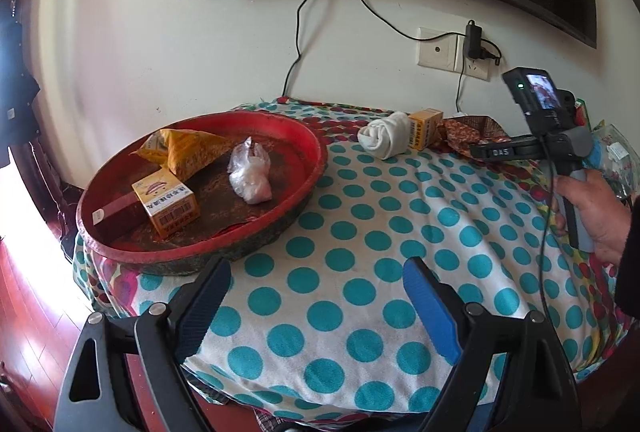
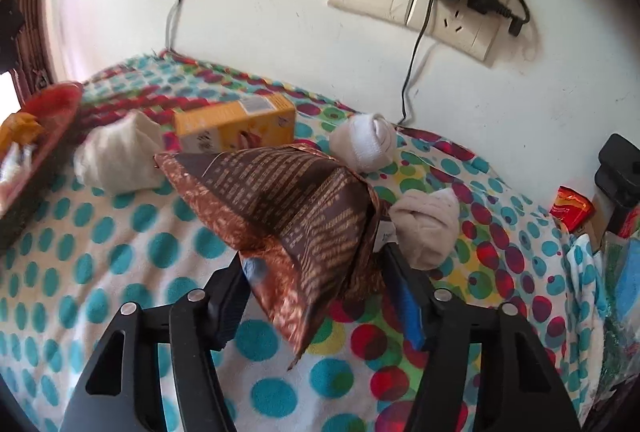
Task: Organize objects
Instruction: 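Grasp the brown patterned snack bag with the right gripper, then carry the brown bag over the red tray and open the right gripper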
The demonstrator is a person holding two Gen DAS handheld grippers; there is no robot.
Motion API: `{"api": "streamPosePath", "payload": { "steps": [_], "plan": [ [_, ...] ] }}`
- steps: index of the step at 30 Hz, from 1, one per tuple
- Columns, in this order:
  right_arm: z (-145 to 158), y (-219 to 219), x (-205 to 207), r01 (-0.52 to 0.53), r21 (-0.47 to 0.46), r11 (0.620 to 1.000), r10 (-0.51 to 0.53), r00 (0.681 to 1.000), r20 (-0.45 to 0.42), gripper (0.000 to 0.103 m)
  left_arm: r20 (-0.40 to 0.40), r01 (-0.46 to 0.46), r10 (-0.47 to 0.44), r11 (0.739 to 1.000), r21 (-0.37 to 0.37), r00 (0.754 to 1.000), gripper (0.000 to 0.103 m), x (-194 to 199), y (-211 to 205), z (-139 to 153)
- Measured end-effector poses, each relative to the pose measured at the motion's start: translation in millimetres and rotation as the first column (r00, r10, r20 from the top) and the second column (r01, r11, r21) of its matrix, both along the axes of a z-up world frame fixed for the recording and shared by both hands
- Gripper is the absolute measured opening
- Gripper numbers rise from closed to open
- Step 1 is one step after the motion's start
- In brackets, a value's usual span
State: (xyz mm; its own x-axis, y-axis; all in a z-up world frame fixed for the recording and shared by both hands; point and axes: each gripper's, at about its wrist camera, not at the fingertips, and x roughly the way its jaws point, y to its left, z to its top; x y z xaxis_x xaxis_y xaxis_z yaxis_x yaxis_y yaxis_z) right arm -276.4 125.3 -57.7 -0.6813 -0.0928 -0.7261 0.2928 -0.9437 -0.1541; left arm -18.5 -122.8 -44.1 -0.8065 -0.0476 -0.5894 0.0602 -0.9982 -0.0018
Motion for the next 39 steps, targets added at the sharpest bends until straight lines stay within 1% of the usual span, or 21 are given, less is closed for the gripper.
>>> {"api": "streamPosePath", "payload": {
  "steps": [5,8,11,14,17,18,20,22,25,27,29,32,35,39],
  "plan": [
    [12.6,-3.9,25.8,-0.029,-0.002,1.000,0.029,0.999,-0.035,0.057,0.022,-0.032,0.032,0.999,-0.013,0.999,0.090,-1.6,-5.9,0.0],
    [16.4,-8.2,39.7,-0.049,-0.001,0.999,0.049,0.998,-0.045,0.057,0.012,-0.034,0.035,0.999,-0.018,0.999,0.090,0.9,-6.6,2.3],
    [22.6,-14.4,54.5,-0.069,-0.006,0.998,0.068,0.996,-0.058,0.054,0.014,-0.043,0.043,0.999,-0.003,0.999,0.090,2.3,-10.4,3.4],
    [36.4,-23.0,64.7,-0.088,-0.041,0.995,0.084,0.994,-0.075,0.051,0.012,-0.055,0.055,0.998,0.004,0.998,0.090,3.6,-15.8,4.1],
    [48.8,-37.6,69.3,-0.108,-0.042,0.993,0.104,0.990,-0.098,0.048,0.012,-0.067,0.066,0.997,0.026,0.998,0.090,5.0,-22.1,3.8],
    [55.2,-43.1,71.6,-0.120,-0.062,0.991,0.113,0.988,-0.106,0.048,0.010,-0.070,0.069,0.997,0.031,0.998,0.090,5.4,-23.6,4.0],
    [66.3,-55.1,76.8,-0.149,-0.086,0.985,0.138,0.983,-0.122,0.048,0.004,-0.074,0.073,0.997,0.031,0.997,0.090,6.2,-25.3,3.7],
    [77.8,-70.5,81.7,-0.182,-0.098,0.978,0.168,0.975,-0.143,0.048,0.015,-0.075,0.075,0.997,0.034,0.997,0.090,5.4,-26.9,1.8],
    [93.8,-95.0,89.4,-0.236,-0.120,0.964,0.214,0.961,-0.174,0.048,0.009,-0.077,0.077,0.996,0.033,0.997,0.090,6.0,-28.2,1.8],
    [101.0,-113.5,92.8,-0.281,-0.137,0.950,0.256,0.950,-0.178,0.048,0.013,-0.082,0.081,0.996,0.027,0.997,0.090,5.7,-29.2,0.7],
    [104.0,-132.5,93.8,-0.327,-0.144,0.934,0.301,0.938,-0.174,0.048,0.027,-0.090,0.089,0.995,0.031,0.996,0.090,4.7,-31.5,-1.2],
    [104.4,-167.2,92.5,-0.386,-0.147,0.911,0.361,0.917,-0.169,0.048,0.022,-0.099,0.098,0.995,0.023,0.995,0.090,5.5,-34.0,-1.5],
    [103.2,-198.2,92.6,-0.428,-0.146,0.892,0.404,0.899,-0.168,0.048,0.032,-0.119,0.118,0.992,0.028,0.992,0.090,4.8,-39.2,-2.4],
    [95.6,-230.4,92.2,-0.463,-0.132,0.876,0.443,0.883,-0.155,0.048,0.040,-0.142,0.140,0.989,0.033,0.989,0.090,3.4,-49.0,-3.7]
  ]
}}
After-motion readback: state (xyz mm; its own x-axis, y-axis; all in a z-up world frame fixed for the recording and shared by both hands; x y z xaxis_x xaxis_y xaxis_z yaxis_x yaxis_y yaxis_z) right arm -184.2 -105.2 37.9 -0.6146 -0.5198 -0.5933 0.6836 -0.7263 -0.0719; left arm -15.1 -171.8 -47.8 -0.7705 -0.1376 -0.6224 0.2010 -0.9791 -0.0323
